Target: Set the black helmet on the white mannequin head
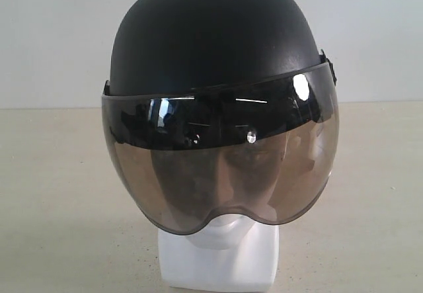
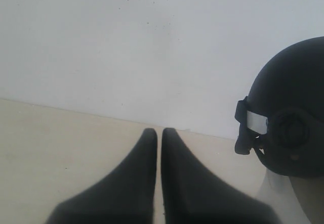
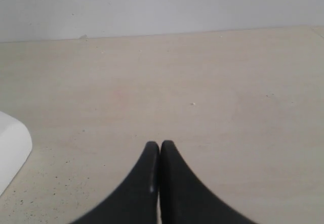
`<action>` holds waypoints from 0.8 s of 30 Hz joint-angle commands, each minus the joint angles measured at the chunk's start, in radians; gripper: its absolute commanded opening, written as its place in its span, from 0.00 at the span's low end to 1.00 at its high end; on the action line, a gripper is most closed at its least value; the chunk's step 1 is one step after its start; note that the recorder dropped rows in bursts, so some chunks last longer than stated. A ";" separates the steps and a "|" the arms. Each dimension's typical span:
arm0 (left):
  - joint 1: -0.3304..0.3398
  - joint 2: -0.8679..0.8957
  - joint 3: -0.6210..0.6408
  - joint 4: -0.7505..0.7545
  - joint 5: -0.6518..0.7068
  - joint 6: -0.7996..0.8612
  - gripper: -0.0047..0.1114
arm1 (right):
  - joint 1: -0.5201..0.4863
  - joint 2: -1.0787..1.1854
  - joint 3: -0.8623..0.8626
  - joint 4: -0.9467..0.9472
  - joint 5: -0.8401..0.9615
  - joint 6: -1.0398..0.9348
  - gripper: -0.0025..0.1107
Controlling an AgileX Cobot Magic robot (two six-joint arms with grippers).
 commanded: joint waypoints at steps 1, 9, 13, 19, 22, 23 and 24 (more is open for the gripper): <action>-0.004 -0.006 0.002 -0.004 0.004 0.007 0.08 | -0.004 -0.004 0.000 0.003 -0.001 0.004 0.02; -0.004 -0.006 0.002 -0.004 0.004 0.007 0.08 | -0.004 -0.004 0.000 0.003 -0.001 0.008 0.02; -0.004 -0.006 0.002 -0.004 0.004 0.007 0.08 | -0.004 -0.004 0.000 0.003 -0.001 0.008 0.02; -0.004 -0.189 0.026 -0.004 -0.043 0.004 0.08 | -0.004 -0.004 0.000 0.003 -0.001 0.008 0.02; -0.004 -0.282 0.026 -0.012 -0.073 -0.044 0.08 | -0.004 -0.004 0.000 0.003 -0.001 0.008 0.02; -0.004 -0.304 0.026 -0.021 -0.073 -0.055 0.08 | -0.004 -0.004 0.000 0.003 -0.001 0.008 0.02; -0.004 -0.330 0.026 -0.033 -0.075 -0.059 0.08 | -0.004 -0.004 0.000 0.003 -0.001 0.008 0.02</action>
